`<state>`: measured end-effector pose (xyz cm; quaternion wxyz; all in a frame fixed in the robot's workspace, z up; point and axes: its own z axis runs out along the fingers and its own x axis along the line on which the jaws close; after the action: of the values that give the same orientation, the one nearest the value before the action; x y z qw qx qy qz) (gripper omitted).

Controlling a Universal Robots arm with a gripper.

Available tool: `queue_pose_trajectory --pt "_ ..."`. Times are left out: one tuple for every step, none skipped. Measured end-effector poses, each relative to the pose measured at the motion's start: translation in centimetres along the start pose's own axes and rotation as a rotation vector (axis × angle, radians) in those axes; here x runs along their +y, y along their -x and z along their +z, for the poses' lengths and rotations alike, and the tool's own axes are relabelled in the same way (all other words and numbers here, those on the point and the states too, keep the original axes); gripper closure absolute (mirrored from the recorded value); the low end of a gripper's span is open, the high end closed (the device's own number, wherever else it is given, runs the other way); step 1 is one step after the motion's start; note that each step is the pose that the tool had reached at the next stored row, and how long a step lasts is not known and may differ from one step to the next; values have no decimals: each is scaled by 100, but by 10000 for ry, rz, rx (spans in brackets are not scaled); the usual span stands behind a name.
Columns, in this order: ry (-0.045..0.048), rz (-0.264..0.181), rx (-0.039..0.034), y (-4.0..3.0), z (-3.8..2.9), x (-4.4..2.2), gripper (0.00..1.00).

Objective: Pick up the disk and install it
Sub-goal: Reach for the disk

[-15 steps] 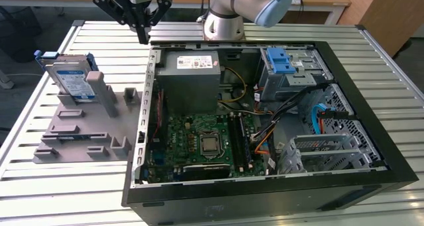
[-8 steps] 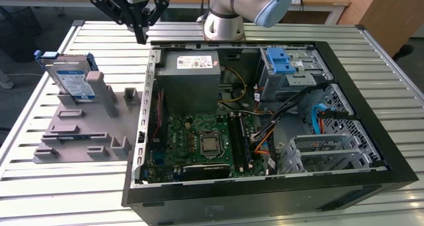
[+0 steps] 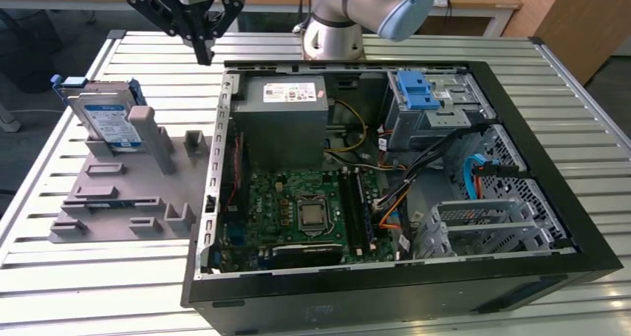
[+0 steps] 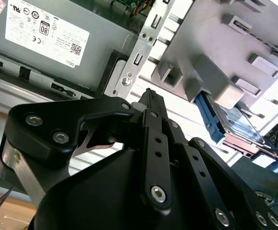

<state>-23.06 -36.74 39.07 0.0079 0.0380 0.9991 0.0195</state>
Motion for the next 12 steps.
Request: queue_pose_trajectory --pt "0 0 0 -10 0 1 89" --pt "1 0 -1 -18 1 2 89" --pt "0 0 0 -27 1 4 89" --pt "0 0 0 -37 1 5 89" --pt "0 -1 0 -46 1 6 89" --pt "-1 -1 0 -57 1 8 89" --pt "0 -1 0 -66 2 10 89" --pt "-1 -1 1 -76 2 12 89" --pt "0 -1 0 -87 3 14 89" --pt "0 -1 0 -97 3 16 89" --pt "0 -1 0 -108 4 19 89" --pt "0 -1 0 -119 4 21 89"
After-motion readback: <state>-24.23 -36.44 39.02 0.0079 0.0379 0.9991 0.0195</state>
